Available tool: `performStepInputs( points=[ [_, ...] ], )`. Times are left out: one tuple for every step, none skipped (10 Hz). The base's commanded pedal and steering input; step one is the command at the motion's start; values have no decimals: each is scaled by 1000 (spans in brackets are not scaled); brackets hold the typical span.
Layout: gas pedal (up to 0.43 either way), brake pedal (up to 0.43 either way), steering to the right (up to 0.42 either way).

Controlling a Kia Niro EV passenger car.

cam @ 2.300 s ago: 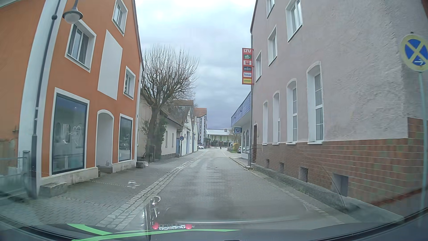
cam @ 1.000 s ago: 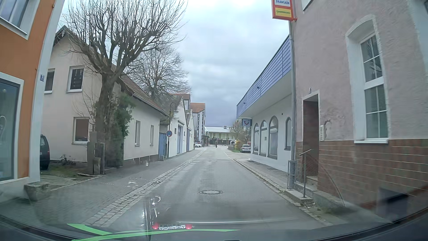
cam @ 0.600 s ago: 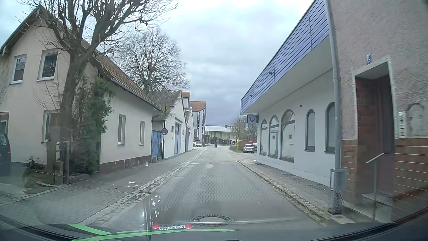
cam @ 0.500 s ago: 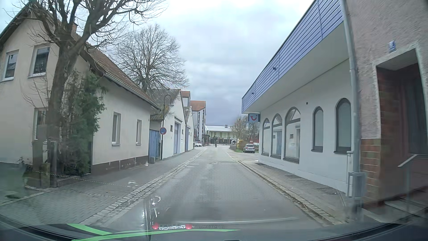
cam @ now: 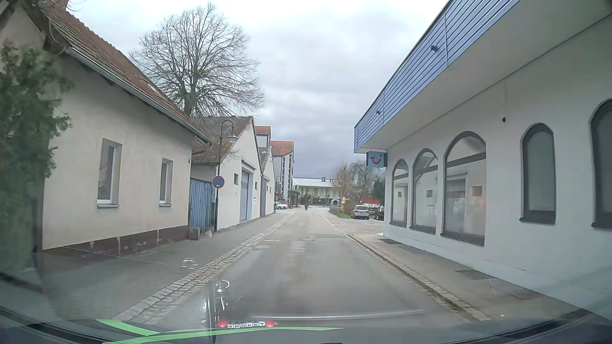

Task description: Follow the waypoints while adhering to traffic rules and regulations

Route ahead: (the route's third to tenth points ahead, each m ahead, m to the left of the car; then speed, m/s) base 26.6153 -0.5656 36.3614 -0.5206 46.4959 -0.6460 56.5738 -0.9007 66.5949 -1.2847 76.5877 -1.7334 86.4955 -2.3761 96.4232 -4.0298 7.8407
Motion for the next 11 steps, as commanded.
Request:
performStepInputs(
  points=[
    [110,0,10],
    [110,0,10],
    [110,0,11],
    [110,0,11],
    [110,0,10],
    [110,0,10],
    [110,0,9],
    [110,0,8],
    [110,0,6],
    [110,0,5],
    [110,0,6]
  ],
)
